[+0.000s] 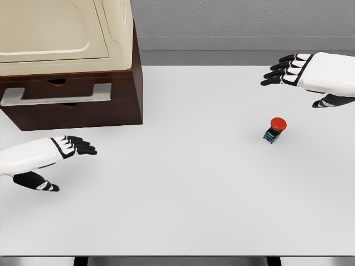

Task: Open the cabinet drawer with left arm, and place a switch into the drawer with right arm

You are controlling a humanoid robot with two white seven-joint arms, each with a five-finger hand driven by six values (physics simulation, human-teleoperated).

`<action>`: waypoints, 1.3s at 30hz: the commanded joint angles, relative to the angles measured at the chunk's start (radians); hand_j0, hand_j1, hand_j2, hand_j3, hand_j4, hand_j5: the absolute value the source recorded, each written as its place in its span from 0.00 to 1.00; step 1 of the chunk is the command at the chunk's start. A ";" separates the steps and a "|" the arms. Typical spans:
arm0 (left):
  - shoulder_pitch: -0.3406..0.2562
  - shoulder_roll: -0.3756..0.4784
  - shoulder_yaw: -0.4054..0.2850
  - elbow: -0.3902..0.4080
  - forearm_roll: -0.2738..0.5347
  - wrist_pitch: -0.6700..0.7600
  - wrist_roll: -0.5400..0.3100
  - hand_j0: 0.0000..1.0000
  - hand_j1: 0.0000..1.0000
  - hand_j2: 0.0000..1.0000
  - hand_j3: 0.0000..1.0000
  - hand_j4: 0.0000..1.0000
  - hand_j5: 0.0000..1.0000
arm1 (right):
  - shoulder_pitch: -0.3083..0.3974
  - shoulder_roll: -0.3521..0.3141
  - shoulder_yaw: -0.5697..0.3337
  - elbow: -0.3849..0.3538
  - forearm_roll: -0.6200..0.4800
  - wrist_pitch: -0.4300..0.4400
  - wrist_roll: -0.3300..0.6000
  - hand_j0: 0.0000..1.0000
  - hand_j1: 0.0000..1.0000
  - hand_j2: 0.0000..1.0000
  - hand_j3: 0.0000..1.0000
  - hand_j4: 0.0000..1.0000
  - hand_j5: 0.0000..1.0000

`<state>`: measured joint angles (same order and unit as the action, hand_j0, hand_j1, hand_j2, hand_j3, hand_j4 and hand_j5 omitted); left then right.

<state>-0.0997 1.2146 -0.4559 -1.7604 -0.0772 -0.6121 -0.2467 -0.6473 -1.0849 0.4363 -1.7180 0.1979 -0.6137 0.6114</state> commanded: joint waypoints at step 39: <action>-0.405 0.102 -0.294 -0.002 0.817 0.037 -0.364 1.00 1.00 1.00 1.00 1.00 1.00 | 0.005 0.063 0.205 0.152 0.113 0.003 -0.001 1.00 1.00 1.00 1.00 1.00 1.00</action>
<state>-0.5229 1.3115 -0.7613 -1.7624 0.7242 -0.5915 -0.6091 -0.6458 -1.0288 0.6397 -1.5696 0.3047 -0.6134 0.6112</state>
